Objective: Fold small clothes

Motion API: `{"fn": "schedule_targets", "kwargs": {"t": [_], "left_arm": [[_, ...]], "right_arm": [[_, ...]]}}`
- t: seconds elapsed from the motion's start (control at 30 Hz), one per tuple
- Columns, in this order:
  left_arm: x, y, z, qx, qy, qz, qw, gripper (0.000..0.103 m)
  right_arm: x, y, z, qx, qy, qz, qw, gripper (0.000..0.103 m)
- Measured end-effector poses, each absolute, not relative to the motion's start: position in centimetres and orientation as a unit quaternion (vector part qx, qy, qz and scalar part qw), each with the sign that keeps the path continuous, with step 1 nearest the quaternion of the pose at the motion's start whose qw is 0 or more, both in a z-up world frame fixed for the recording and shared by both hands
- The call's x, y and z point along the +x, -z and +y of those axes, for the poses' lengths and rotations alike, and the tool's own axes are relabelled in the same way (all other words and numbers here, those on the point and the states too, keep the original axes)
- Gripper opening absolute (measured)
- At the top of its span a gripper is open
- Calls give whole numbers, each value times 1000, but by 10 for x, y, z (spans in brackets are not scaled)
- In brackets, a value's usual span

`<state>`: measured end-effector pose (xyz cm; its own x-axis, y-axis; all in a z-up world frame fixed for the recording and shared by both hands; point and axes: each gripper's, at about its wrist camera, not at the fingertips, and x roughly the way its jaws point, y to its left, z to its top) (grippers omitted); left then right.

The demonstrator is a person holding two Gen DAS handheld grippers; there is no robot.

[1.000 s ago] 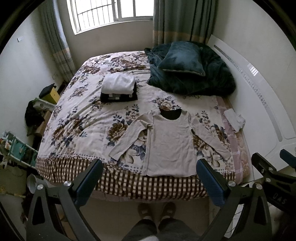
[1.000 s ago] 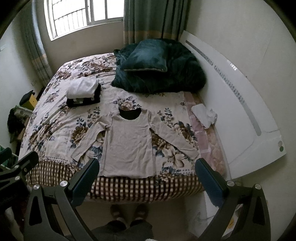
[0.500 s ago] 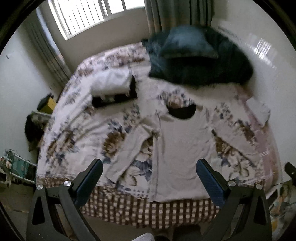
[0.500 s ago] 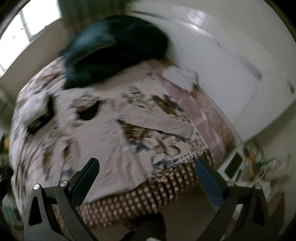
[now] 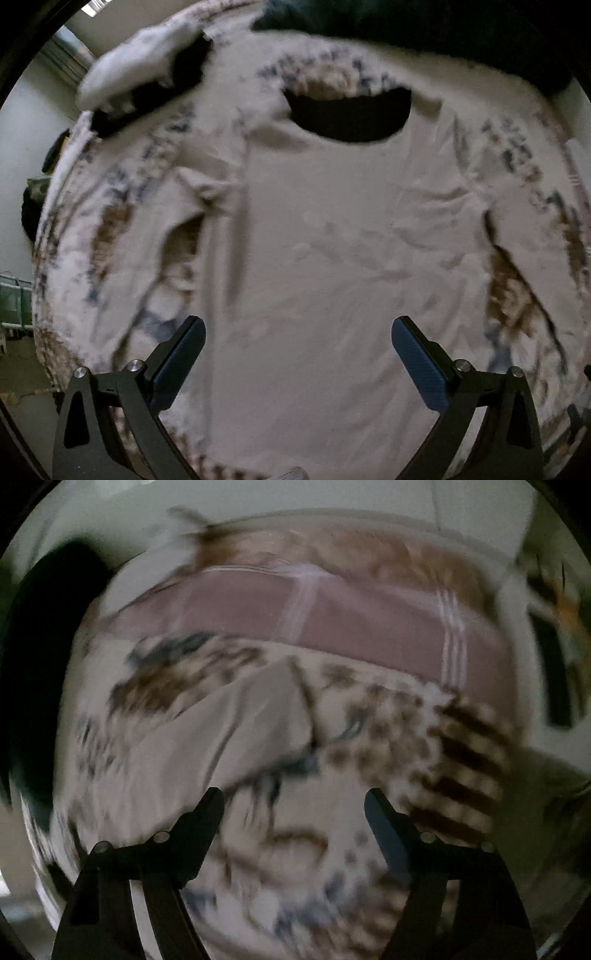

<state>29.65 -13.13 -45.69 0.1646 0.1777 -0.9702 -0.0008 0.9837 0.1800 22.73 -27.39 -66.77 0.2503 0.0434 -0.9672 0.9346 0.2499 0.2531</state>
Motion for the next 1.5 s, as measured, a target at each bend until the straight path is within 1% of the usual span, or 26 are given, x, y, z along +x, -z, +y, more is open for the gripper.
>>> {"fn": "schedule_targets", "kwargs": {"t": [0.07, 0.1, 0.17, 0.2, 0.23, 0.27, 0.3, 0.33, 0.47, 0.63, 0.7, 0.77, 0.8, 0.9, 1.03, 1.2, 1.3, 1.5], "left_arm": [[309, 480, -138, 77, -66, 649, 754, 103], [314, 489, -141, 80, -68, 652, 751, 103], [322, 500, -143, 77, -69, 655, 748, 103], [325, 503, -144, 76, -68, 654, 750, 103], [329, 505, -145, 75, -67, 652, 752, 103], [332, 507, -146, 74, -66, 649, 754, 103], [335, 508, -147, 71, -64, 647, 757, 103], [336, 508, -145, 69, -64, 645, 758, 103], [342, 506, -134, 43, -64, 642, 763, 103], [336, 486, -93, 9, -80, 629, 773, 103], [333, 476, -71, -3, -90, 623, 777, 103], [329, 465, -44, -17, -103, 616, 781, 103], [327, 460, -29, -24, -110, 613, 782, 103], [315, 444, 19, -43, -136, 606, 783, 103], [285, 425, 85, -59, -182, 594, 781, 103], [244, 422, 154, -70, -237, 596, 764, 103], [222, 435, 189, -85, -260, 608, 745, 103], [194, 458, 221, -102, -279, 624, 723, 103]], "right_arm": [[231, 703, -286, 535, 358, 475, 600, 80], [233, 711, -287, 544, 359, 471, 595, 80], [241, 719, -287, 554, 365, 447, 599, 76], [248, 717, -286, 547, 371, 432, 614, 72], [257, 713, -284, 533, 376, 421, 630, 51], [264, 710, -282, 525, 375, 418, 640, 25], [278, 706, -278, 506, 374, 423, 652, 15], [286, 702, -275, 493, 374, 425, 660, 10], [337, 666, -248, 434, 349, 435, 707, 9], [410, 594, -176, 367, 255, 445, 776, 9], [446, 561, -123, 332, 185, 455, 805, 9], [467, 542, -74, 295, 131, 467, 823, 9], [480, 531, -34, 263, 88, 477, 834, 9], [494, 521, 68, 178, -8, 509, 842, 9], [472, 542, 188, 57, -109, 552, 825, 8], [398, 601, 300, -82, -191, 611, 764, 8], [355, 635, 331, -161, -215, 622, 735, 8], [302, 669, 345, -230, -214, 650, 692, 8]]}}
